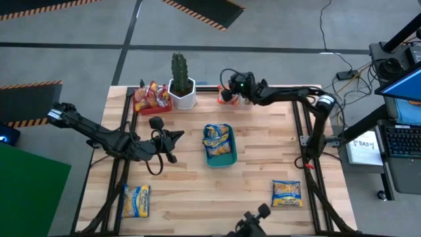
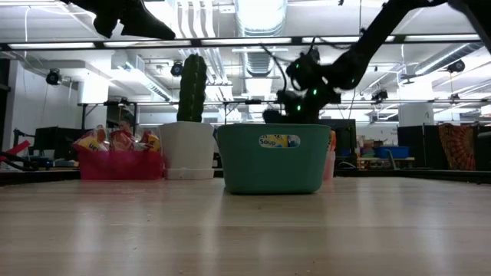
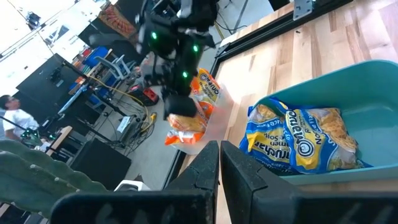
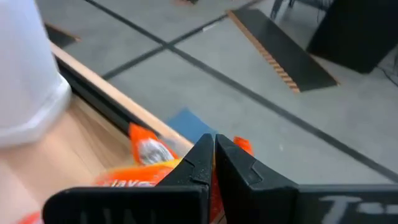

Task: Sort Maruchan noodles
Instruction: Put the orange noodle pack into the transparent bin

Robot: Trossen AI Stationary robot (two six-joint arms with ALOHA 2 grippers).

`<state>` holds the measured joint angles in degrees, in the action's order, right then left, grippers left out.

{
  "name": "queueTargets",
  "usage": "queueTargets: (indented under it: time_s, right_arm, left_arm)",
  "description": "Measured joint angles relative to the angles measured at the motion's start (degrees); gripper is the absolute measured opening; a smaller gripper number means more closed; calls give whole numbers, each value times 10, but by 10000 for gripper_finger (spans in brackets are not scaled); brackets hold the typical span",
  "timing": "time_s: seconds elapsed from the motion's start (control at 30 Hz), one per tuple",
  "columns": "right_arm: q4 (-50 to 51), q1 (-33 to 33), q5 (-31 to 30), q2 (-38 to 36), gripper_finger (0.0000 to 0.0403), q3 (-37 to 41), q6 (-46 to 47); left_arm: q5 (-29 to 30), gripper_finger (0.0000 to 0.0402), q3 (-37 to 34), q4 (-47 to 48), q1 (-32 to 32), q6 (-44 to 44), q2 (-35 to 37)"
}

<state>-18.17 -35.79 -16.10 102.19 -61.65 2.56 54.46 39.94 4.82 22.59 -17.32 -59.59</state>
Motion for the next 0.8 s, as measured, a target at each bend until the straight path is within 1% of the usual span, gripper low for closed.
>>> queueTargets:
  time_s: [0.07,0.17,0.4,0.5,0.63,0.8]
  right_arm:
    - [-2,-1,-2,18,9,-1,5]
    - [1,1,-4,20,9,-2,9]
    - [20,11,0,-32,9,1,11]
    - [32,22,1,-38,9,0,26]
    - [34,47,0,-22,9,7,40]
    - [22,59,-34,5,9,12,42]
  left_arm:
    - [0,0,0,1,0,0,0]
    - [0,0,0,1,0,2,0]
    - [0,0,0,1,0,12,0]
    - [0,0,0,1,0,13,0]
    - [0,0,0,1,0,13,0]
    - [0,0,0,4,0,15,0]
